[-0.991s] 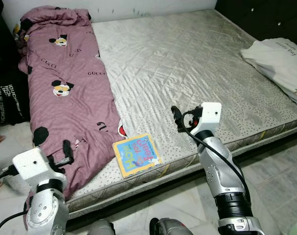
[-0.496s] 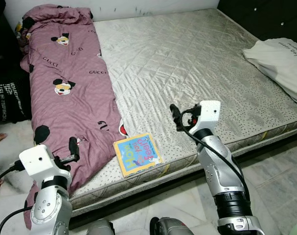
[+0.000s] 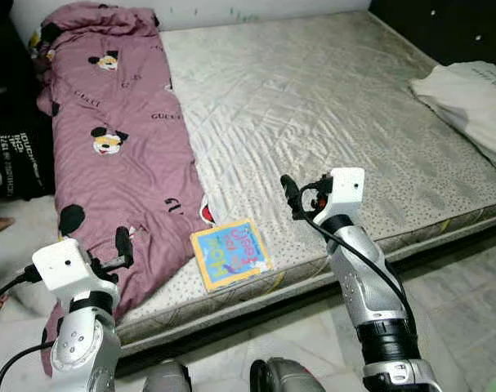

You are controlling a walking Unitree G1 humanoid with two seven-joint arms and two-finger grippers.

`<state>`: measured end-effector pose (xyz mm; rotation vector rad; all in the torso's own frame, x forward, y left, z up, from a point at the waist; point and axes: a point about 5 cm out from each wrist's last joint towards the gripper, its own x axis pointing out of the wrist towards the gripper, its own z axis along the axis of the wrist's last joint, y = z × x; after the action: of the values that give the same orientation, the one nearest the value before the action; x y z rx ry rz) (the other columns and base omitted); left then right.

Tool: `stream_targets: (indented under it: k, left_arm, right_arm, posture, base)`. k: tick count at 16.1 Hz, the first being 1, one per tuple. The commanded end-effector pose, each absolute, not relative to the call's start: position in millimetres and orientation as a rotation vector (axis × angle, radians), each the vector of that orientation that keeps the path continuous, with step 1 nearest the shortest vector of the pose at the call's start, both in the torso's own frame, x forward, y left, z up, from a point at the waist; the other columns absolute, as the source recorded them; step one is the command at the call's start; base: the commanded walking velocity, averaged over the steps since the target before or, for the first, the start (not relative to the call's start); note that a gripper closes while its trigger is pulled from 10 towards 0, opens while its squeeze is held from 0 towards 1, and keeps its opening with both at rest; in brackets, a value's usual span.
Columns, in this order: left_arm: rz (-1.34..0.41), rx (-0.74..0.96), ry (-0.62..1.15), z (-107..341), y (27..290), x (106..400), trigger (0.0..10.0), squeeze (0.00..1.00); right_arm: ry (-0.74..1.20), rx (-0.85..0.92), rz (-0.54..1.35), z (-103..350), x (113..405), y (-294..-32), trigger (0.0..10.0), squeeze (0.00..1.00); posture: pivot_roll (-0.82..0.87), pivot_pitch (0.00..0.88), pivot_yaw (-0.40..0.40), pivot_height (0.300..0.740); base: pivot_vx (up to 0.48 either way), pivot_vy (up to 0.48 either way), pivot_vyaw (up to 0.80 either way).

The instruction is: Clean up the room

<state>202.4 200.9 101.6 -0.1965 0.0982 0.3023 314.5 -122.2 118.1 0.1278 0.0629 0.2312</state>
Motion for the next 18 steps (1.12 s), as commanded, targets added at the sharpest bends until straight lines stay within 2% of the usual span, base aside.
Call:
stream_targets:
  k: [1, 5, 18]
  left_arm:
    - [0.305, -0.19, 0.097, 103.9, 202.2, 201.3, 10.0, 0.0]
    - [0.303, -0.189, 0.083, 106.8, 200.9, 205.1, 10.0, 0.0]
    - [0.286, -0.201, 0.052, 111.0, 197.2, 212.4, 10.0, 0.0]
  right_arm:
    - [0.058, 0.13, 0.242, 121.3, 315.0, -121.0, 10.0, 0.0]
    - [0.06, 0.13, 0.246, 120.8, 316.4, -119.2, 10.0, 0.0]
    - [0.08, 0.092, 0.267, 117.1, 321.7, -115.6, 10.0, 0.0]
  posture:
    - [0.01, 0.12, -0.032, 0.67]
    - [0.01, 0.123, -0.033, 0.625]
    - [0.0, 0.122, -0.046, 0.625]
  base:
    - [0.0, 0.0, 0.0]
    - [0.0, 0.0, 0.0]
    - [0.0, 0.0, 0.0]
